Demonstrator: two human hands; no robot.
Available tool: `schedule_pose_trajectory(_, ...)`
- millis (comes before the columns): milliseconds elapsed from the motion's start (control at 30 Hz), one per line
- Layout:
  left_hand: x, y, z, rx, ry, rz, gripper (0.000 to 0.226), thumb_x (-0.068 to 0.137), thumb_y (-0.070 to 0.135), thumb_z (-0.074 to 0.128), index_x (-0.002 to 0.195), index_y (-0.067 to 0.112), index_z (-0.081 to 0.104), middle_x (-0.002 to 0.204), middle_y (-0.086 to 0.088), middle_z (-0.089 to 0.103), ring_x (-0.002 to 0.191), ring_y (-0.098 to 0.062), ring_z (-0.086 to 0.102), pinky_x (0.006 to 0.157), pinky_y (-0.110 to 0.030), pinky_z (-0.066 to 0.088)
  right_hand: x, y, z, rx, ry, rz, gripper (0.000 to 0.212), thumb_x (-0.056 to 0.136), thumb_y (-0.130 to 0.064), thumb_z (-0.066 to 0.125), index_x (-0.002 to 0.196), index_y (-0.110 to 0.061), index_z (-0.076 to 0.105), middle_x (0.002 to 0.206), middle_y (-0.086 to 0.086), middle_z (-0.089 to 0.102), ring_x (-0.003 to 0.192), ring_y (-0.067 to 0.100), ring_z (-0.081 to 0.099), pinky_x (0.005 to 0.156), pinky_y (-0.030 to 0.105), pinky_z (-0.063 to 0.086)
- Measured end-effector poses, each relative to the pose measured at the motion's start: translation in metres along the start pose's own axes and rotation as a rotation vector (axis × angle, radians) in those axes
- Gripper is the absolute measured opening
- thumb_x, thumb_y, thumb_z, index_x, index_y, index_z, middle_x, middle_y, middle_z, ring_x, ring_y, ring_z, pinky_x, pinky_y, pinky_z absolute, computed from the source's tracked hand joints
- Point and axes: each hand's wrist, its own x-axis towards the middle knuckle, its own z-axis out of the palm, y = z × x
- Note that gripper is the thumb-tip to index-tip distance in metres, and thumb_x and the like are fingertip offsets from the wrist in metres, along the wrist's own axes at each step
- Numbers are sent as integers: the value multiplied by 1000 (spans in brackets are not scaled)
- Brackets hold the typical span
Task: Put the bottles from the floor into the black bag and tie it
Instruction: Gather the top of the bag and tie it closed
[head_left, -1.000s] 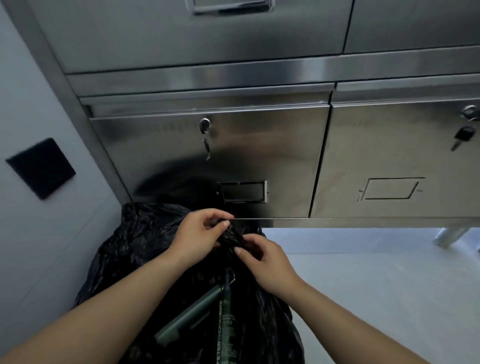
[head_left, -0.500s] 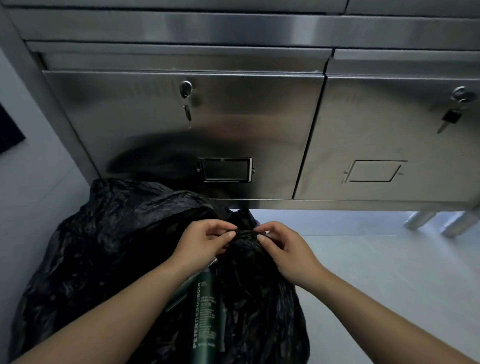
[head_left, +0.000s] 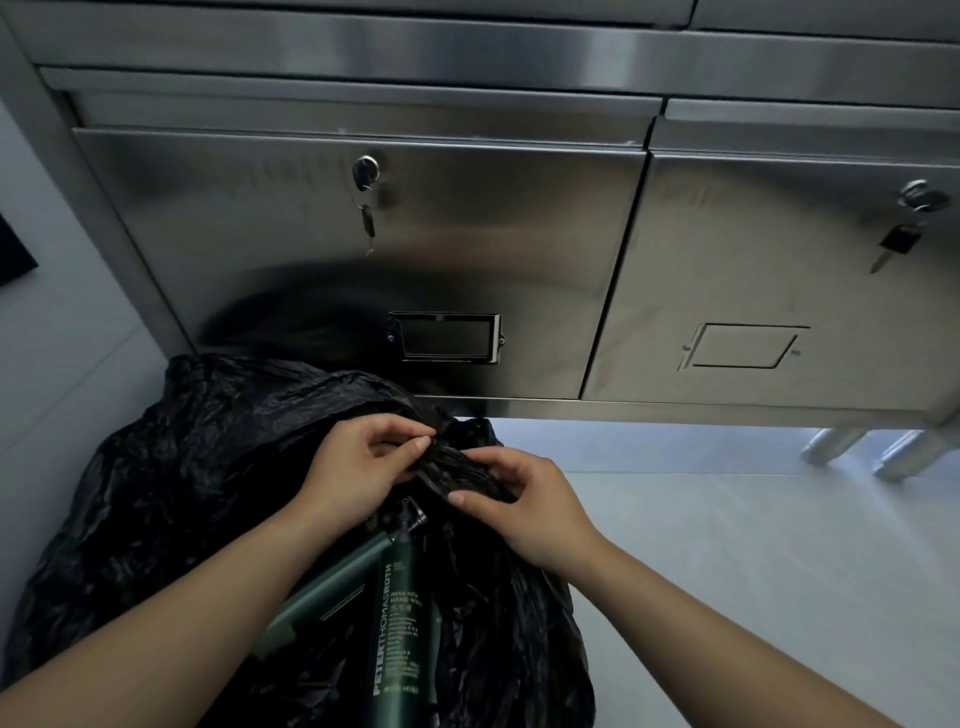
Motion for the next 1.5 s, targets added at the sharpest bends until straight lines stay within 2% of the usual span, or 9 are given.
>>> schedule_pose_trajectory(233, 0, -13, -6, 31, -7, -62, 15, 86, 5, 63, 82, 18, 70, 81, -4, 71, 68, -2, 69, 57, -14, 52, 0, 3, 6, -25, -21, 9, 21, 82, -25, 71, 95, -41, 66, 97, -13, 72, 92, -5, 64, 86, 16, 48)
schedule_pose_trajectory(400, 1, -17, -15, 44, -14, -78, 16, 85, 7, 64, 80, 21, 70, 80, 0, 71, 68, -2, 68, 57, -14, 51, 4, 1, 10, 10, -16, -11, 23, 85, -25, 67, 106, -34, 67, 99, -12, 72, 94, -4, 65, 86, 14, 48)
schedule_pose_trajectory(700, 8, -5, -76, 362, 167, 128, 8, 81, 24, 71, 84, 31, 68, 85, 14, 70, 75, 2, 65, 69, -9, 46, 28, -17, 46, 25, 42, -84, 17, 85, -21, 67, 97, -32, 69, 96, -15, 72, 94, -3, 65, 86, 18, 49)
schedule_pose_trajectory(800, 7, -16, -101, 554, 264, 146, 12, 82, 30, 69, 94, 30, 66, 98, 13, 65, 87, 3, 60, 75, -11, 42, 25, -9, 52, -40, 30, -66, 16, 85, -25, 68, 96, -37, 68, 96, -19, 71, 95, -7, 63, 84, 15, 48)
schedule_pose_trajectory(1033, 25, -39, -119, 776, 300, 45, 51, 87, 40, 59, 133, 21, 50, 142, -6, 45, 133, -26, 38, 110, -37, 30, 18, -7, 48, -61, 82, -83, 20, 85, -21, 68, 95, -38, 67, 94, -18, 71, 94, -6, 63, 80, 7, 45)
schedule_pose_trajectory(1200, 25, -50, -103, 779, 285, -13, 29, 84, 37, 65, 109, 23, 66, 109, 0, 70, 101, -16, 63, 76, -24, 45, 8, -1, 29, -100, 145, -62, 17, 85, -24, 67, 98, -35, 68, 96, -17, 71, 96, 1, 64, 85, 21, 47)
schedule_pose_trajectory(1300, 20, -43, -89, 766, 237, 94, 18, 84, 33, 67, 99, 24, 69, 97, 7, 71, 91, -9, 64, 73, -21, 46, 3, 3, 17, -103, 192, -44, 16, 85, -25, 67, 98, -33, 68, 96, -15, 71, 98, 4, 64, 86, 26, 48)
schedule_pose_trajectory(1400, 9, -30, -72, 751, 184, 211, 16, 82, 32, 68, 97, 26, 70, 86, 17, 63, 75, 7, 53, 66, -3, 37, 2, 2, 9, -65, 259, -44, 17, 86, -23, 66, 101, -31, 68, 90, -12, 70, 88, 8, 64, 80, 24, 48)
schedule_pose_trajectory(1500, -7, -20, -53, 781, 95, 320, 15, 82, 32, 69, 96, 29, 70, 83, 19, 60, 76, 2, 55, 66, -7, 41, 4, -2, 5, -9, 308, -49, 20, 87, -22, 65, 106, -29, 66, 81, -10, 66, 83, 11, 61, 77, 24, 43)
